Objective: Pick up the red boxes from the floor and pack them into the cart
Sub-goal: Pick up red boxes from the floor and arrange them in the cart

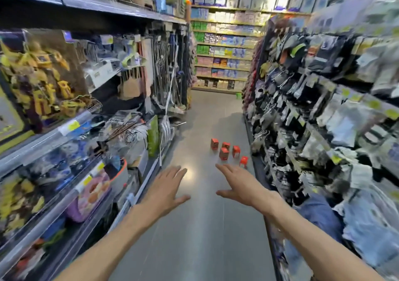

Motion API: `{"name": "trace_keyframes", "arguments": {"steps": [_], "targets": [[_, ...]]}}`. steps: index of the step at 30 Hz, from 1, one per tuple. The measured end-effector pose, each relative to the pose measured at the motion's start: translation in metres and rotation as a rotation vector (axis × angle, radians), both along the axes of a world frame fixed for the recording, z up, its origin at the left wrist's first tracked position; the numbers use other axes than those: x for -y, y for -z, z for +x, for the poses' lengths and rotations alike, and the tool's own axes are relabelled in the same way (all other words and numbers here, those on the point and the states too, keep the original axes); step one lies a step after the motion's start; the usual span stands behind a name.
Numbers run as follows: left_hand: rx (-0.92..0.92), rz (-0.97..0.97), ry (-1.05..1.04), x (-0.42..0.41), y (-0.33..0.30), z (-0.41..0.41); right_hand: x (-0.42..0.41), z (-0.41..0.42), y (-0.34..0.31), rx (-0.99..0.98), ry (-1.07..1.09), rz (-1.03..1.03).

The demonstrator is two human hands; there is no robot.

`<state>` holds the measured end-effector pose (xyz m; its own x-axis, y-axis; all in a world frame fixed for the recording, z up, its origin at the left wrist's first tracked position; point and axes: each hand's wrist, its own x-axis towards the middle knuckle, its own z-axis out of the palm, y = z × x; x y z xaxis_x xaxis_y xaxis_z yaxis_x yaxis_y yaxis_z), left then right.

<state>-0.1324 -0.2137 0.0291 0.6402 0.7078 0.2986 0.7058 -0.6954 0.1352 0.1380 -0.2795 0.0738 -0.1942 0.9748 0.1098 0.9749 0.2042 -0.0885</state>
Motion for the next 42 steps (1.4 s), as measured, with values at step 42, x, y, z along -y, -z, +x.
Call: {"name": "trace_keyframes", "arguments": {"steps": [42], "targets": [[-0.067,-0.009,0.224,-1.004,0.024,0.502,-0.930,0.504,0.015,-0.048,0.188,-0.012]]}}
